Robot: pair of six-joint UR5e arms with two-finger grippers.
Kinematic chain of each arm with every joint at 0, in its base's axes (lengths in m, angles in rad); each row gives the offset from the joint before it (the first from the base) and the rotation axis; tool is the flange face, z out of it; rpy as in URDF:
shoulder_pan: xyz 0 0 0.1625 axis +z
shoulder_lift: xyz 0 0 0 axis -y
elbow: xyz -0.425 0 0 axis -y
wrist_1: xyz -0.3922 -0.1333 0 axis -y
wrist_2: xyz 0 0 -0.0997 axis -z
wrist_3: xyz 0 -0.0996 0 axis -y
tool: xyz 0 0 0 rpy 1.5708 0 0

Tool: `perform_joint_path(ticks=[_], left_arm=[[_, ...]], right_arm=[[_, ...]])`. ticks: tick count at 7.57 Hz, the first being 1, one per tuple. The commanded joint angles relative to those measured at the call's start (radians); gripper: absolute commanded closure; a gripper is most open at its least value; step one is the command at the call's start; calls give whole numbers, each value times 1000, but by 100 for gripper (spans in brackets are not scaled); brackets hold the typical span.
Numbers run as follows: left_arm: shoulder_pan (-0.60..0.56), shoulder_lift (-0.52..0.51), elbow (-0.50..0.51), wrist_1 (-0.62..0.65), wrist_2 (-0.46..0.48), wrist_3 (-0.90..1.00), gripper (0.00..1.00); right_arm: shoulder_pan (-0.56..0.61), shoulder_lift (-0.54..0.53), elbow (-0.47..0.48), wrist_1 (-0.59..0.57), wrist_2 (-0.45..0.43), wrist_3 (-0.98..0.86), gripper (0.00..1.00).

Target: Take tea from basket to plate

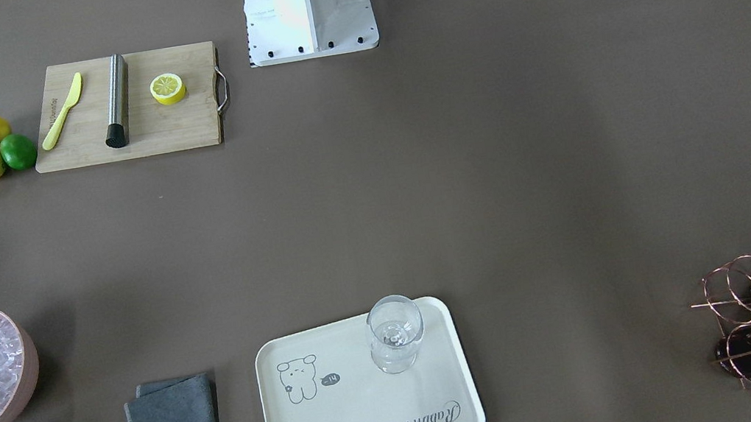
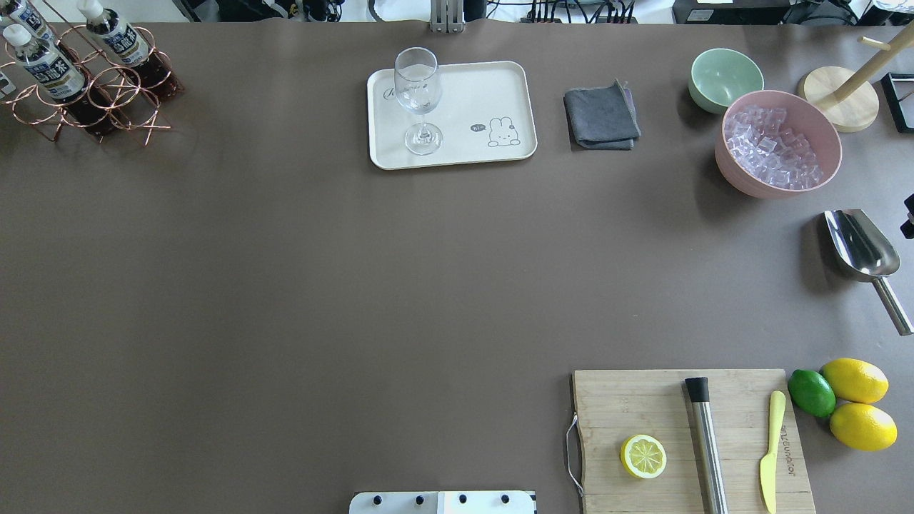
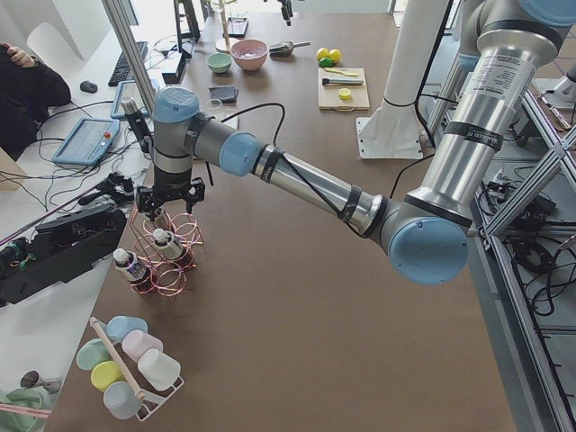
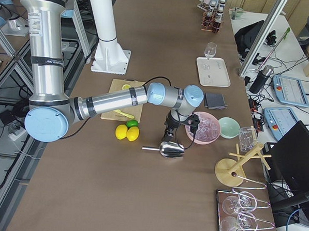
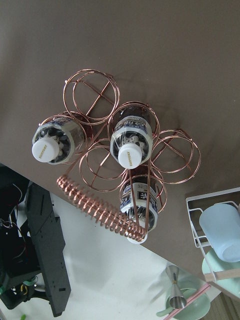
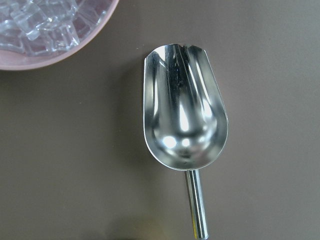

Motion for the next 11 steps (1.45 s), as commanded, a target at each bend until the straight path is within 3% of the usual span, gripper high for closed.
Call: perform_joint_path(ticks=[1, 3, 9, 11], left_arm=[[-5, -85, 100, 0, 1, 170, 7], [-8, -179, 229, 0, 0, 247, 6], [38, -211, 261, -3, -8, 385, 7], [35, -303, 392, -1, -5, 431, 7]], right_arm=[[0, 2, -1, 0, 0, 0, 0], [0, 0, -1, 0, 0, 0, 0], [35, 3, 13, -75, -11, 0, 0], [55, 3, 21, -86, -11, 0, 0]])
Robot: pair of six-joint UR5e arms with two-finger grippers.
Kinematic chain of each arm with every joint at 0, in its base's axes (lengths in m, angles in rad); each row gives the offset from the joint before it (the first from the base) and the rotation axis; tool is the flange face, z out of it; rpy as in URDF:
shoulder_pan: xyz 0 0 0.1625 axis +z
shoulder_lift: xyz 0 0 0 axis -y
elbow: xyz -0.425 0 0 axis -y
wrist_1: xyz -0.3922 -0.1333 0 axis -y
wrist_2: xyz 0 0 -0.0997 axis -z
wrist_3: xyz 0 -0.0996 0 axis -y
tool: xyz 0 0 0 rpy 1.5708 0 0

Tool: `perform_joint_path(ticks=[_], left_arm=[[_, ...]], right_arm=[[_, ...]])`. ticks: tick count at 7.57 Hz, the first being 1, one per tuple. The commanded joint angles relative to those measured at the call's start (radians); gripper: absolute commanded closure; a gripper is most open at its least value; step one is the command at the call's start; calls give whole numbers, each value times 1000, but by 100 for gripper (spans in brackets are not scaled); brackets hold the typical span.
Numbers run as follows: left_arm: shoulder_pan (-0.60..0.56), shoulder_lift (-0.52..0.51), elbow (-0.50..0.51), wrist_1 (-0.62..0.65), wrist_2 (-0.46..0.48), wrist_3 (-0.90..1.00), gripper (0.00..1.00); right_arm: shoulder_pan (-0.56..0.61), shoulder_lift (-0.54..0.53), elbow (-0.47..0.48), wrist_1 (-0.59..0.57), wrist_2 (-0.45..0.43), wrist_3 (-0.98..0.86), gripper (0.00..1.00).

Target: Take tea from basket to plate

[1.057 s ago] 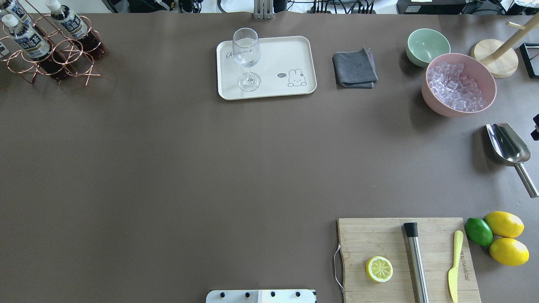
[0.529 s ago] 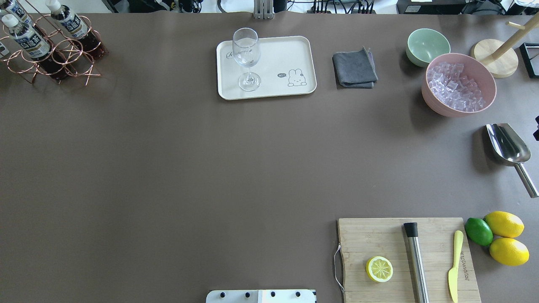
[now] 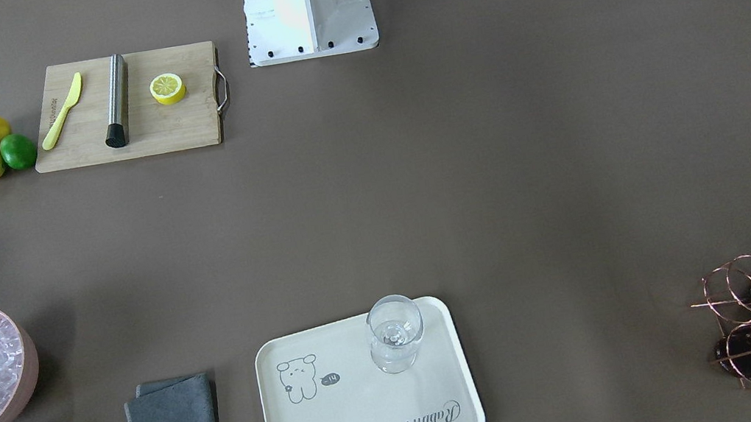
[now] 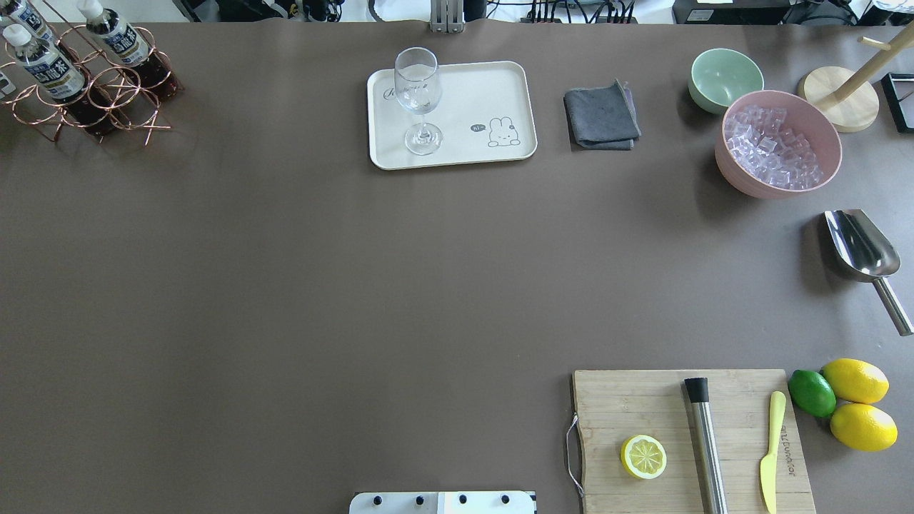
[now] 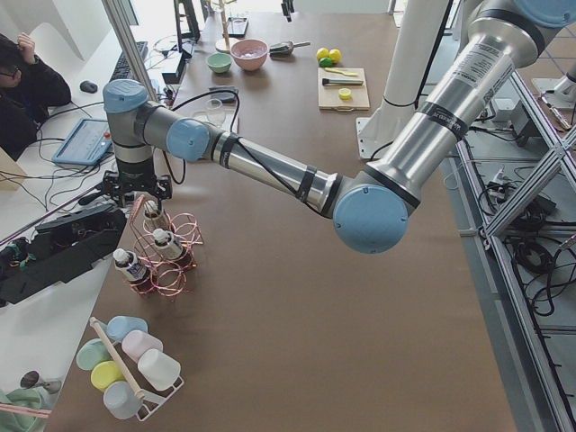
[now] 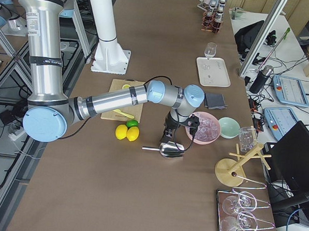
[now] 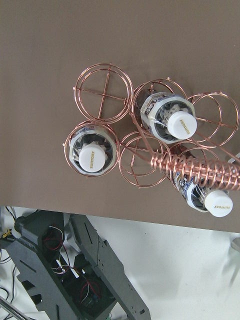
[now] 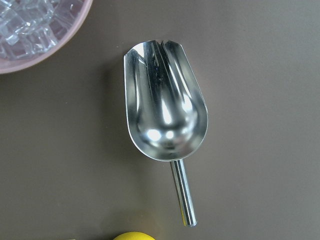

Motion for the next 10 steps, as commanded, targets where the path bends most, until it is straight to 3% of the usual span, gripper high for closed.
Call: perform_joint_path(ticks=[1, 7, 10], left_arm=[[-2, -65, 91, -6, 3, 57, 7], [9, -65, 131, -14, 3, 91, 12], [12, -65, 137, -23, 0, 93, 22]], right_arm=[[23, -5, 6, -18, 1, 0, 0], [23, -3, 0, -17, 1, 0, 0], [26, -11, -5, -17, 1, -2, 0]])
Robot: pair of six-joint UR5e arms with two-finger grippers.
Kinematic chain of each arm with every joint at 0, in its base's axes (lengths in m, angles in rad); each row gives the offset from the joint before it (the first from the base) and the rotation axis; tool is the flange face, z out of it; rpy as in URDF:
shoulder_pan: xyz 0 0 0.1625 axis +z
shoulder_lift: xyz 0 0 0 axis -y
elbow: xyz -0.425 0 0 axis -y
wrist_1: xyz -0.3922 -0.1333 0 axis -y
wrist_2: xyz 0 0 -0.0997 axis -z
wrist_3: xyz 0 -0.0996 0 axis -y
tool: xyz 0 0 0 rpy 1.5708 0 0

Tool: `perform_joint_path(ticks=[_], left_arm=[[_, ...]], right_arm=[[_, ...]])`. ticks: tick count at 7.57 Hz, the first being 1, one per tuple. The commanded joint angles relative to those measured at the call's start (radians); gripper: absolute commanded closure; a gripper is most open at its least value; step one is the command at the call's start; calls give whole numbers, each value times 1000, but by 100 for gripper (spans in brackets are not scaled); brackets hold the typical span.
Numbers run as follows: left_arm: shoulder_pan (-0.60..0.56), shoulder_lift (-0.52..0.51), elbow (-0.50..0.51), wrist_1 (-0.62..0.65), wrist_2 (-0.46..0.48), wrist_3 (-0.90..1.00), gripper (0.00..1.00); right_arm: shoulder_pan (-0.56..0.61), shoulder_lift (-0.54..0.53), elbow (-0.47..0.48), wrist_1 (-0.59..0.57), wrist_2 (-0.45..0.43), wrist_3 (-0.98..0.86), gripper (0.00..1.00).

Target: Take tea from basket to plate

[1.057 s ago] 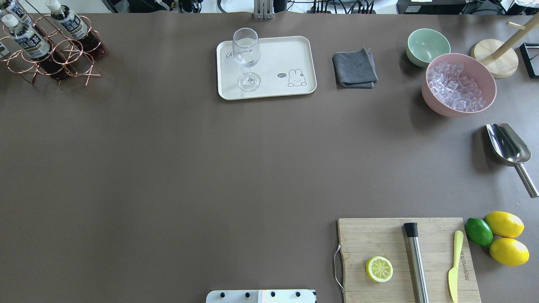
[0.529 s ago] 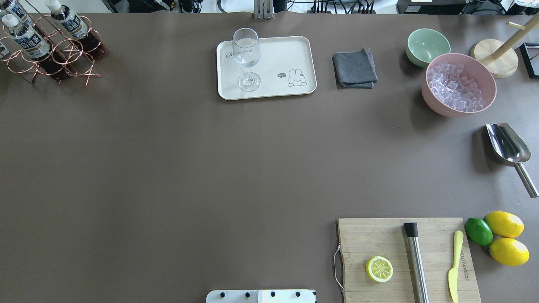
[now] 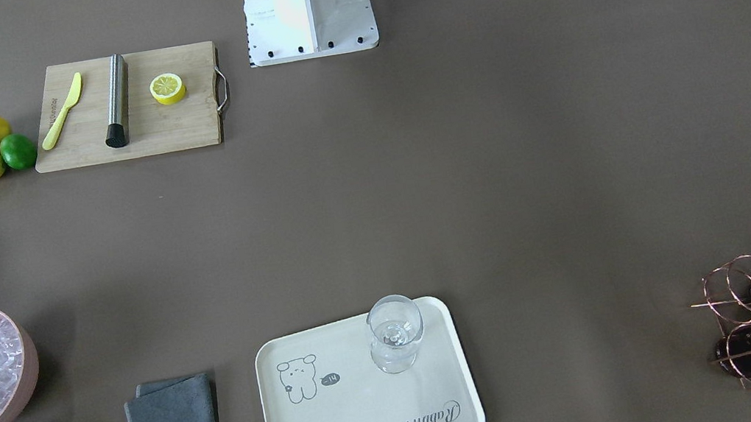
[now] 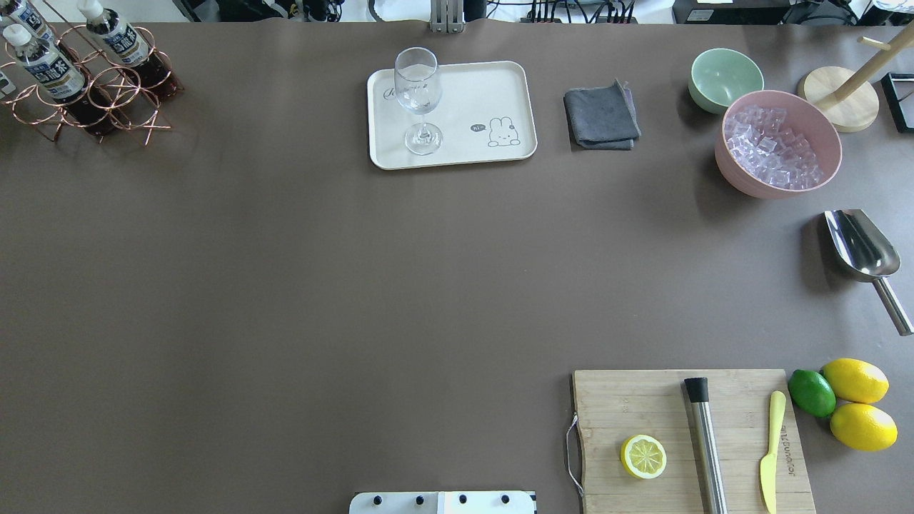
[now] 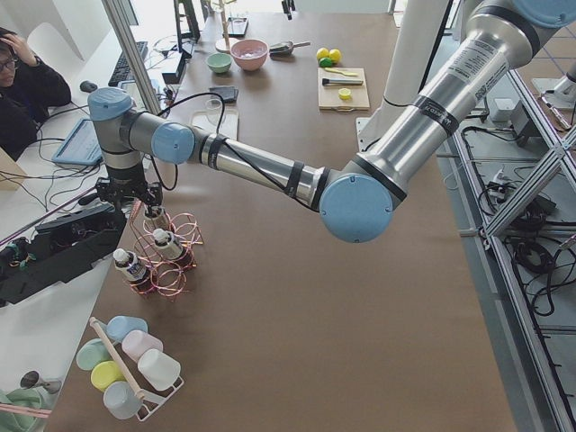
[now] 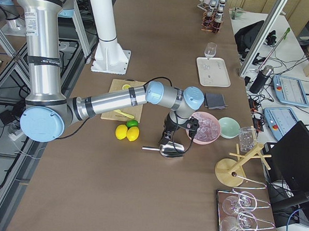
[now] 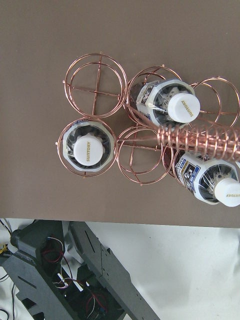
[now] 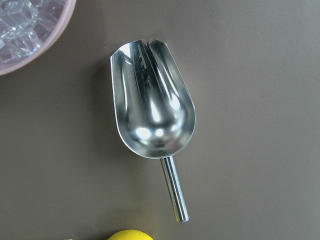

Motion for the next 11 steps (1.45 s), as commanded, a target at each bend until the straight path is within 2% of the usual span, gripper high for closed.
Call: perform_joint_path(ticks=[1, 2, 5, 6, 9, 10, 11], left_arm=[[2, -2, 22, -22, -1, 1, 27], [2, -5, 42, -62, -1, 1, 37], [7, -38, 62, -59, 2, -6, 49], [7, -37, 62, -57, 2, -7, 58], [4, -29, 60, -50, 4, -12, 98], [4, -31, 54, -19, 5, -24, 100], [-7, -38, 27, 81, 5, -15, 100]], right_arm=[[1, -3, -4, 0, 0, 1, 0], [1, 0, -2, 0, 0, -1, 0], [3, -3, -4, 0, -1, -1, 0], [4, -4, -5, -2, -2, -1, 0], [7, -3, -2, -2, -2, -1, 0], [15, -4, -7, -2, -3, -1, 0], [19, -4, -5, -2, -3, -1, 0]])
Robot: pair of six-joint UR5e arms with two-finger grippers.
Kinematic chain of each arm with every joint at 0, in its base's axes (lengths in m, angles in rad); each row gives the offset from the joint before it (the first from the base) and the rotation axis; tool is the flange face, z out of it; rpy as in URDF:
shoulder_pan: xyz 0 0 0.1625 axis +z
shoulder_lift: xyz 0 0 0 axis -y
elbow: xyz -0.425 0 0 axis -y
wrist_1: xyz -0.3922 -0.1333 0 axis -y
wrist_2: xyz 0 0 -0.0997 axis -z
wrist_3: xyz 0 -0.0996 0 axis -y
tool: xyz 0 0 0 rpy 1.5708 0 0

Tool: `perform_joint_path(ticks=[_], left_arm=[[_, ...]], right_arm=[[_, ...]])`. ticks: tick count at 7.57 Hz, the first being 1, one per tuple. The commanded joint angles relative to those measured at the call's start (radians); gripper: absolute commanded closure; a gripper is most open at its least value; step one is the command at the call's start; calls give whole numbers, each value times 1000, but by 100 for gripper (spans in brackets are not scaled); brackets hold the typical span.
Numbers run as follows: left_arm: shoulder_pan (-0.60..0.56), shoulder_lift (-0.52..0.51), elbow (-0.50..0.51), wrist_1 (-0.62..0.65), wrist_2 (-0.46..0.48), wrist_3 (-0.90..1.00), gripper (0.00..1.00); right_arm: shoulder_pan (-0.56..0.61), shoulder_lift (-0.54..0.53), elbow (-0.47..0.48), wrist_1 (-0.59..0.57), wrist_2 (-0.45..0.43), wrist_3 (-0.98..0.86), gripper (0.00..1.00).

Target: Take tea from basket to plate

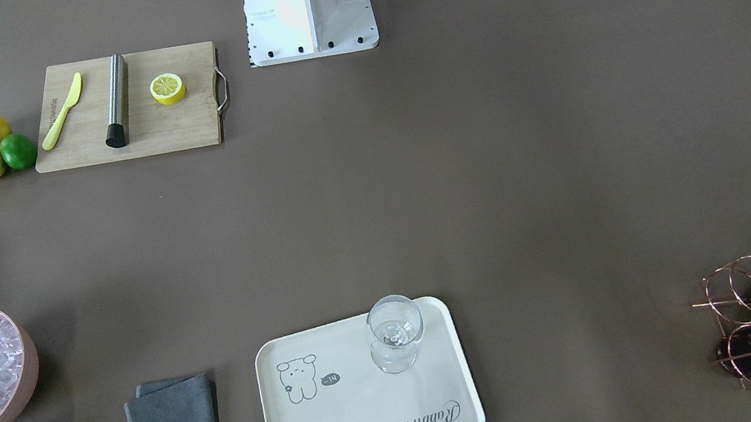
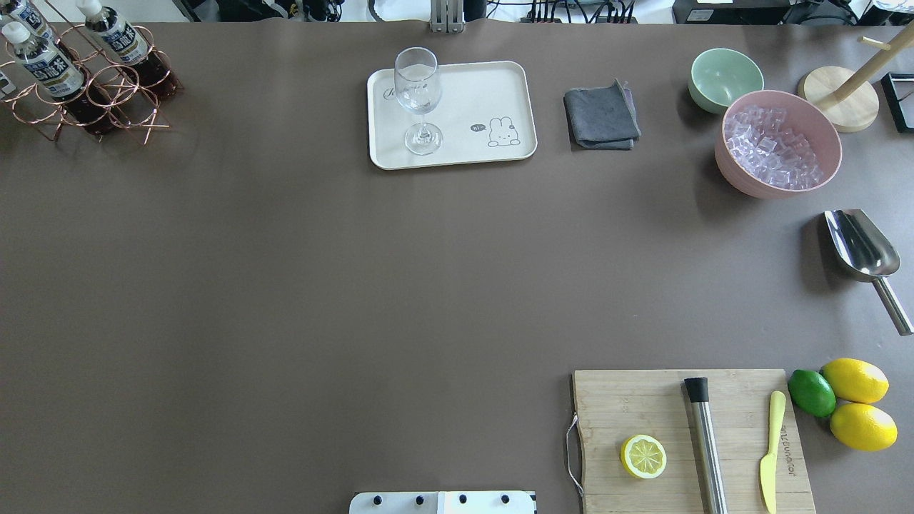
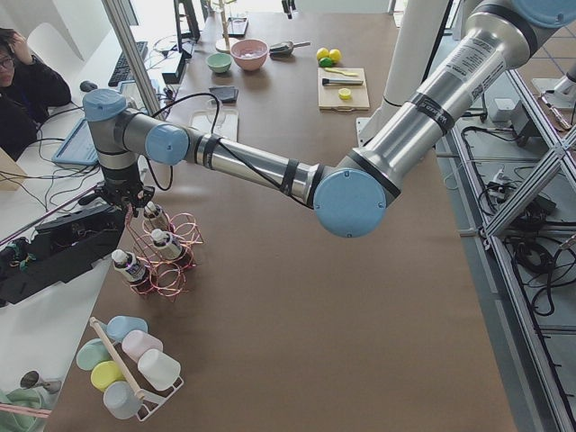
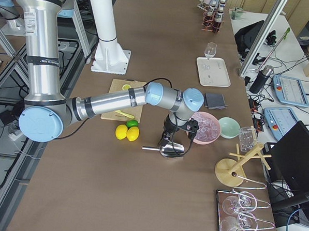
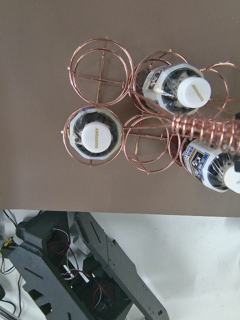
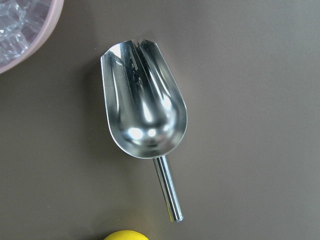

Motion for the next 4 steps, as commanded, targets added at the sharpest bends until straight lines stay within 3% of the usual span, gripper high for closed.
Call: perform_joint_path(ticks=[1, 2, 3, 4], left_arm=[[-34, -1, -127, 259, 4, 26, 100], [-38, -10, -173, 390, 3, 122, 100], [-44, -15, -178, 405, 3, 132, 100], [-58, -30, -230, 525, 4, 136, 100]], right_arm=[[8, -1, -2, 1, -1, 0, 0], [16, -2, 0, 0, -1, 0, 0], [19, -2, 0, 0, -2, 0, 0], [19, -2, 0, 0, -4, 0, 0]])
